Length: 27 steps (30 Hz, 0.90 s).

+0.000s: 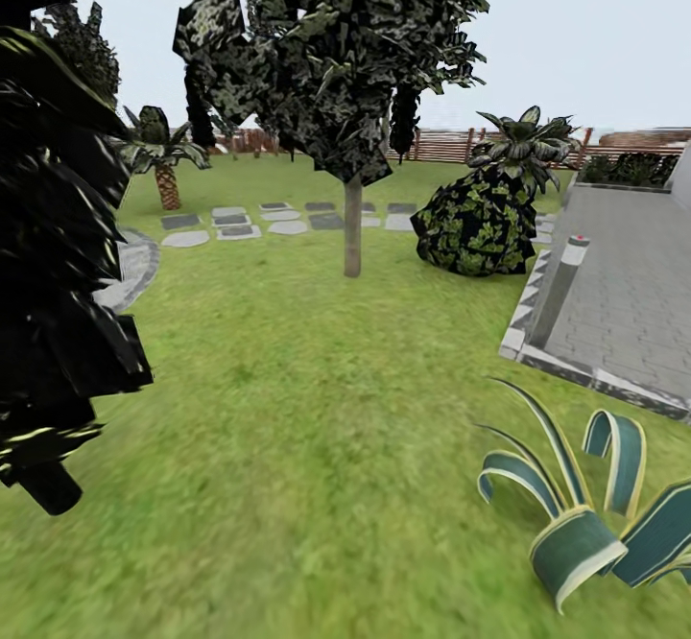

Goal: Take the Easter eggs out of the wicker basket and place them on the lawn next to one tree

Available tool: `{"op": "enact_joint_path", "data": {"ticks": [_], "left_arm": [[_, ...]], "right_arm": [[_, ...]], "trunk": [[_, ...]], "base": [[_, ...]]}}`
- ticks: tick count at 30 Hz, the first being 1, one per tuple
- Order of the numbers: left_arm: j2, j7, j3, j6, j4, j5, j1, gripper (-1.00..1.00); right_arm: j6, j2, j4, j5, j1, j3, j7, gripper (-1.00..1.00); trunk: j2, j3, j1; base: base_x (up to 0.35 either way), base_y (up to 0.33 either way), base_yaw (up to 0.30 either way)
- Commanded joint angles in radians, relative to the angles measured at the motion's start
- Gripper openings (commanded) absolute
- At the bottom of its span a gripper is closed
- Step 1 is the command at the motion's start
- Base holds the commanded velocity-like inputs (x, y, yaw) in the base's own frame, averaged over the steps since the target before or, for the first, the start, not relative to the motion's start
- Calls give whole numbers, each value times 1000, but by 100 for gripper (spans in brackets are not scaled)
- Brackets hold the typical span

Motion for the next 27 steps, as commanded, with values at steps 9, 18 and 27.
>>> {"op": "enact_joint_path", "data": {"ticks": [9,18,27], "left_arm": [[0,0,-5,-7,0,-4,0,100],[0,0,-5,-23,0,-4,0,100],[0,0,-5,-26,0,-4,0,100]], "right_arm": [[-6,0,2,-3,-1,-6,0,100],[-6,0,2,-2,-1,-7,0,100],[-6,0,2,0,-1,-6,0,100]], "trunk": [[0,-1,1],[0,-5,1],[0,-7,1]], "base": [[260,-139,24],[157,-106,219],[121,-135,150]]}}
